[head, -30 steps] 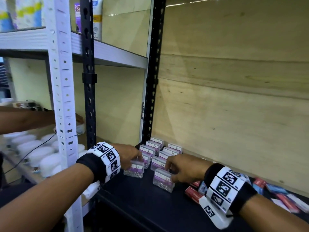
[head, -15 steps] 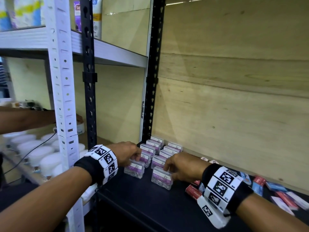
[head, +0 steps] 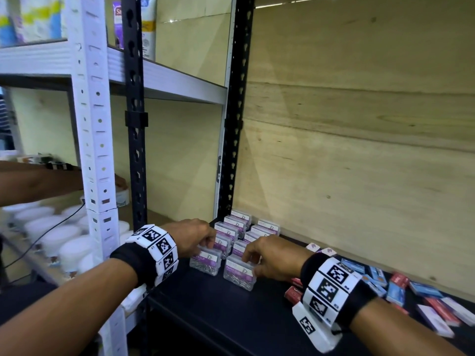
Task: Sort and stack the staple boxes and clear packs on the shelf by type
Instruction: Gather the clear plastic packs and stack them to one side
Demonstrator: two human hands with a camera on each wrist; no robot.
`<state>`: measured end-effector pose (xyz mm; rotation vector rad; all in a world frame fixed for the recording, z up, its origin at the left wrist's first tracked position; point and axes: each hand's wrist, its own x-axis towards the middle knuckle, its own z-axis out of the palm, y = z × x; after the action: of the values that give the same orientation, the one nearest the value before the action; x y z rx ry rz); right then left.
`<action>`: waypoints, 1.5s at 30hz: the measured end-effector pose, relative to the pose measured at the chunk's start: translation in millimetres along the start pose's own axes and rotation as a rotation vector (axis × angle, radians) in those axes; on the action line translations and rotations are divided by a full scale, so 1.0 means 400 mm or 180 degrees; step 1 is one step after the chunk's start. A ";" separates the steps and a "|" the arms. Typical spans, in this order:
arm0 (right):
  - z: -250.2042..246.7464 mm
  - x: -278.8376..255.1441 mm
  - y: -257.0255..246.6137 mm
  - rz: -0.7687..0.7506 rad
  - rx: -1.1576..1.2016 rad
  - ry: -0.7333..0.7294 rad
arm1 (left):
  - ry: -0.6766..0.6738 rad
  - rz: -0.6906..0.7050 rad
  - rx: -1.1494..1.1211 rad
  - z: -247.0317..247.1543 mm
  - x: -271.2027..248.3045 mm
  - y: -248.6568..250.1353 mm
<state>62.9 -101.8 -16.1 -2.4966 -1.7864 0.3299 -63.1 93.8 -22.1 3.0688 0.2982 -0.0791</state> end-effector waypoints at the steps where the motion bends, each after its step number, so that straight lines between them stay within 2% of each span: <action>1: 0.001 0.000 0.001 -0.0007 0.0005 0.0001 | 0.0002 0.0006 -0.0006 0.001 0.000 0.000; 10: -0.002 -0.024 0.009 -0.0047 0.0030 0.0038 | 0.0043 0.0009 0.0078 -0.033 -0.007 0.018; 17: -0.041 -0.118 0.083 0.0237 -0.0110 0.0083 | 0.0151 0.0314 0.0202 -0.071 0.033 0.118; 26: -0.070 -0.342 0.277 0.0918 -0.0214 0.0186 | 0.0206 0.0977 0.0233 -0.066 0.161 0.393; 40: -0.041 -0.746 0.618 0.2282 0.0399 0.0481 | -0.0146 0.2132 0.0165 0.006 0.337 0.864; 45: -0.048 -0.842 0.729 0.2750 0.0301 0.0554 | -0.0183 0.2411 0.0136 0.044 0.370 1.008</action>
<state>234.1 -513.3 1.6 -2.9559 -0.5355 0.1994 159.2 -274.3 -27.2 2.9790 -0.8672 -0.1342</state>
